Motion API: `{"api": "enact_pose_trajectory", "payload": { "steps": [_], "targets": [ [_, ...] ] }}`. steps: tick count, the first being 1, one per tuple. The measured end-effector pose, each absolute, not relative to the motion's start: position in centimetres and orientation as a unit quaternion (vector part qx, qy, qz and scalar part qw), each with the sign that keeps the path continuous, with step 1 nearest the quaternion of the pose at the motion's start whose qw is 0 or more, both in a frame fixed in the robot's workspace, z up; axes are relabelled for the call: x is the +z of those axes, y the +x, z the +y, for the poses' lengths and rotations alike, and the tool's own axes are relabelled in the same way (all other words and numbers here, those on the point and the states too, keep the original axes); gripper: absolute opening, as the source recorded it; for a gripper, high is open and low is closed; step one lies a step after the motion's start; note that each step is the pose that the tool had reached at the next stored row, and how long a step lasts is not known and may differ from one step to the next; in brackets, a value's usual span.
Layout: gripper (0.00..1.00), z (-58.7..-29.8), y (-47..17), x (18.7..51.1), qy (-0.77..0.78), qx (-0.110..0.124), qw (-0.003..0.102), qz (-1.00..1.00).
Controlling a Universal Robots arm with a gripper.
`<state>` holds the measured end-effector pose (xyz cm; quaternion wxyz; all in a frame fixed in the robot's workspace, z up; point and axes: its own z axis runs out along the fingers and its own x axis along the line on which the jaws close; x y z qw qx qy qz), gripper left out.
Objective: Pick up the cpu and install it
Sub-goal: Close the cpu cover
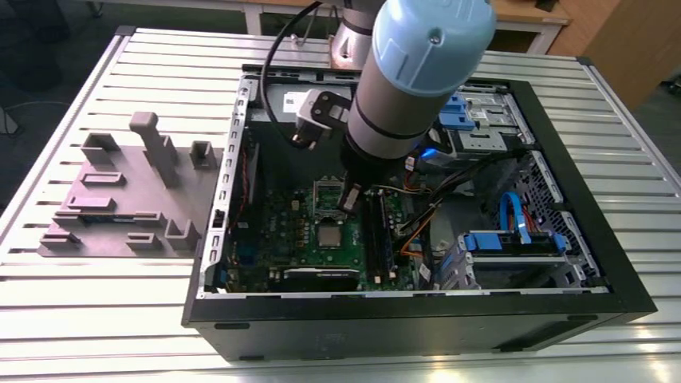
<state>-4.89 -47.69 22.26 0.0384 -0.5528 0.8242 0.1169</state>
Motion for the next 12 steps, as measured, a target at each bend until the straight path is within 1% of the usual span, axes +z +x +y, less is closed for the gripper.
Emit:
{"api": "enact_pose_trajectory", "payload": {
  "steps": [3,10,12],
  "targets": [
    [0.1,-47.5,-4.5,22.0,-0.549,0.119,0.04,0.826],
    [0.1,-46.6,-3.7,21.9,-0.548,0.119,0.041,0.827],
    [0.1,-46.5,-3.7,21.8,-0.548,0.123,0.044,0.826]
  ]
}}
